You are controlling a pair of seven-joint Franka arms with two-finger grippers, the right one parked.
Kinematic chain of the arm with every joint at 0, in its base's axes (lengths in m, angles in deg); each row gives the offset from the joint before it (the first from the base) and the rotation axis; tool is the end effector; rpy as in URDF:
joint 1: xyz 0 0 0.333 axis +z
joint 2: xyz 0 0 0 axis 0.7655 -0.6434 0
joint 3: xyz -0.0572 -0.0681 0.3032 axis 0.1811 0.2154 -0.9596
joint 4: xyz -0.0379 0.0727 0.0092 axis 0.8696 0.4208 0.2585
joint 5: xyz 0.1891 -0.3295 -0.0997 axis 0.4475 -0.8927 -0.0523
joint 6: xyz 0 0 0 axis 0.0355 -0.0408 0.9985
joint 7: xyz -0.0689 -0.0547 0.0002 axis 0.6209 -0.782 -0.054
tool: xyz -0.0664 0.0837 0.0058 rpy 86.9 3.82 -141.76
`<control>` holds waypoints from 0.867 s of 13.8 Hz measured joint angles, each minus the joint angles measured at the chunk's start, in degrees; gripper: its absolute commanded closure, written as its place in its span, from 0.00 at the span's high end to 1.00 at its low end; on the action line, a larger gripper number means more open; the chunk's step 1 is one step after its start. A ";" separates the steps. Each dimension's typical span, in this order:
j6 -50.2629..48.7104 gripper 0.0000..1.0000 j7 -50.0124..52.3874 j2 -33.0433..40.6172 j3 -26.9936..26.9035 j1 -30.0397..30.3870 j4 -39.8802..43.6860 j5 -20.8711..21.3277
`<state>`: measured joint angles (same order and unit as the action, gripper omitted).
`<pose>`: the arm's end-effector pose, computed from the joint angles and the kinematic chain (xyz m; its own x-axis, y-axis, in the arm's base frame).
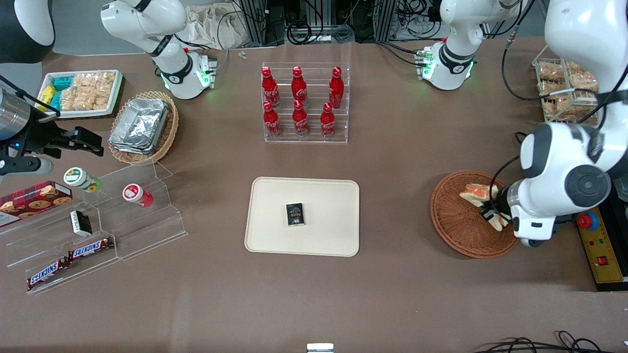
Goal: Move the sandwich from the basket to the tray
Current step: 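Lift the sandwich out of the basket and carry it toward the cream tray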
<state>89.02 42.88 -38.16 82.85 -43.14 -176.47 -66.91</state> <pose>0.6426 -0.0725 0.4160 0.7987 0.5920 -0.1078 0.5776 -0.8045 -0.1385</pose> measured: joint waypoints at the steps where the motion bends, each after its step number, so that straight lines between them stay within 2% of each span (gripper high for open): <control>1: -4.20 0.00 -0.10 0.05 2.28 -0.10 4.28 0.00; 3: -7.34 0.00 -1.42 -0.15 7.08 -0.37 8.90 -0.01; 6: -7.32 0.00 -2.24 -2.32 13.66 -1.88 9.61 -0.01; 12: 3.64 0.01 -2.34 -14.70 14.46 -13.79 9.55 0.41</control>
<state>92.67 40.54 -52.86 97.30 -56.93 -166.92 -66.49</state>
